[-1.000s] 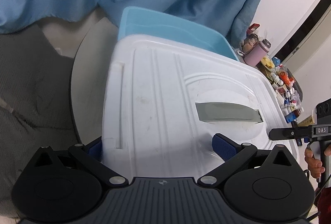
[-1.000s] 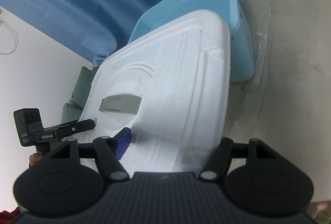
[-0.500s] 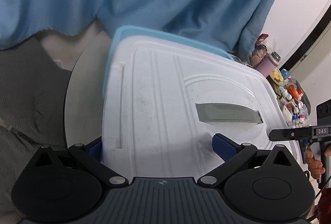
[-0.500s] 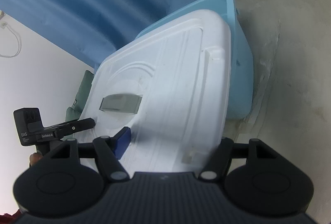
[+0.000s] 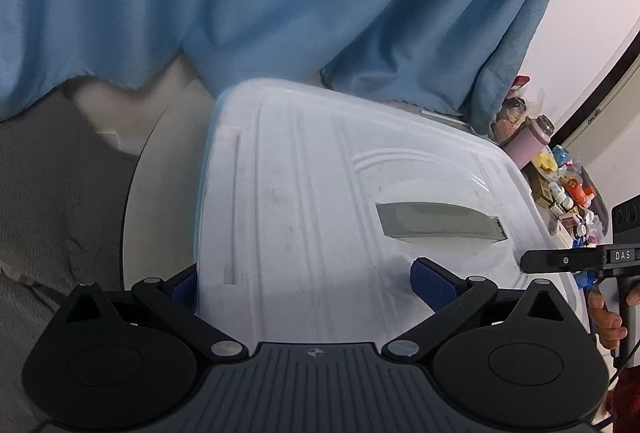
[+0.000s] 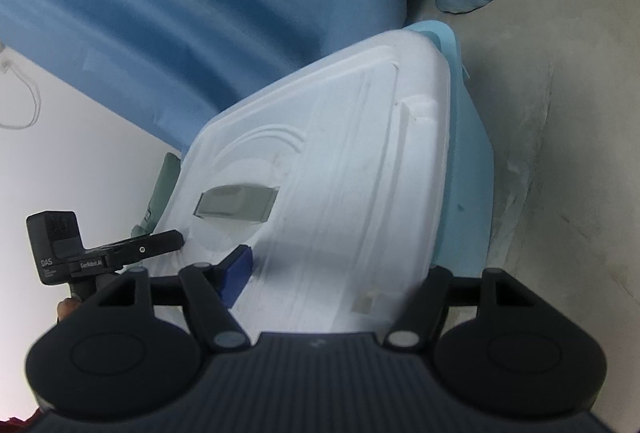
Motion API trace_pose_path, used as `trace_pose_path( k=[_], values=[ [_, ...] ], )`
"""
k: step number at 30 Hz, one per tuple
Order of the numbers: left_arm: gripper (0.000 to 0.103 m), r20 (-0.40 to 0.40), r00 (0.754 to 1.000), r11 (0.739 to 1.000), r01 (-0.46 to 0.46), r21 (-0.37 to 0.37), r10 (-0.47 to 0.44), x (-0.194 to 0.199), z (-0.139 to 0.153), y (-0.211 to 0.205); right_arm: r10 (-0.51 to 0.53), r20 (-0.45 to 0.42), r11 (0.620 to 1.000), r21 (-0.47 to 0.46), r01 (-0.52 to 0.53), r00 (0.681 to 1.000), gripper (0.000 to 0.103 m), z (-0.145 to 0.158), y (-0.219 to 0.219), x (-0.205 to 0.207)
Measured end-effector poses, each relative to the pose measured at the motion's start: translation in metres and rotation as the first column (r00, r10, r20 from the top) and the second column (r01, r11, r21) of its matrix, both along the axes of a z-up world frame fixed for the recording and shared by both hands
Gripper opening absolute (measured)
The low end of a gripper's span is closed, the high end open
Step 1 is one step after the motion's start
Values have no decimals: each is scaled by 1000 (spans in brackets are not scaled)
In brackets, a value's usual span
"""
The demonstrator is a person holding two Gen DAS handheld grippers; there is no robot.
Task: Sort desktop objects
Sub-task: 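Lift the white lid with both grippers and carry it over the light blue bin, then lower the lid onto the bin rim and open both grippers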
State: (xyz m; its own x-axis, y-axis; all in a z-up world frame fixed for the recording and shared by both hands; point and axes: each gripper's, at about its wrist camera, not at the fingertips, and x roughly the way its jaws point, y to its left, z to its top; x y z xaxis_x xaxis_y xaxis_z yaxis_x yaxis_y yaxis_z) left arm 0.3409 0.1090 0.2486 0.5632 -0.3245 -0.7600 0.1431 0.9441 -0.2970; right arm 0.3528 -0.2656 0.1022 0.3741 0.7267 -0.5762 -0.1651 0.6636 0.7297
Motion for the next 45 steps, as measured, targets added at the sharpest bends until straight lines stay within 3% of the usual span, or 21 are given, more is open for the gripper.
trace_pose_path(
  k=[10, 15, 16, 19, 22, 28, 35, 37, 40, 45],
  values=[
    [103, -8, 1000, 999, -9, -31, 8, 51, -3, 13, -27, 11, 999, -27, 27, 1000, 70, 7, 7, 38],
    [103, -13, 1000, 999, -2, -52, 1, 67, -10, 15, -63, -6, 996, -63, 63, 998, 77, 10, 11, 51],
    [103, -19, 1000, 999, -2, -40, 1, 71, -11, 14, -71, -26, 995, -72, 69, 997, 78, 11, 12, 54],
    [103, -7, 1000, 995, -4, 102, 4, 76, -13, 10, -111, -49, 983, -152, 103, 993, 89, 19, 15, 57],
    [103, -37, 999, 998, -5, 70, 8, 81, -19, 18, -106, -43, 978, -184, 96, 993, 93, 27, 19, 55],
    [103, -36, 999, 995, -18, 101, 22, 83, -25, 23, -182, -26, 932, -325, 164, 983, 93, 29, 16, 61],
    [103, -16, 1000, 989, -20, 146, 23, 84, -21, 19, -186, 37, 877, -445, 183, 982, 93, 40, 17, 54],
    [103, -16, 999, 979, -38, 198, 42, 85, -18, 17, -184, 48, 855, -486, 183, 982, 93, 39, 19, 54],
    [103, -31, 996, 958, -70, 279, 82, 90, -14, 15, -167, 34, 829, -536, 159, 985, 90, 39, 24, 58],
    [103, -98, 988, 940, -81, 330, 120, 98, -16, 14, -131, -23, 790, -607, 90, 991, 63, 30, 36, 64]
  ],
)
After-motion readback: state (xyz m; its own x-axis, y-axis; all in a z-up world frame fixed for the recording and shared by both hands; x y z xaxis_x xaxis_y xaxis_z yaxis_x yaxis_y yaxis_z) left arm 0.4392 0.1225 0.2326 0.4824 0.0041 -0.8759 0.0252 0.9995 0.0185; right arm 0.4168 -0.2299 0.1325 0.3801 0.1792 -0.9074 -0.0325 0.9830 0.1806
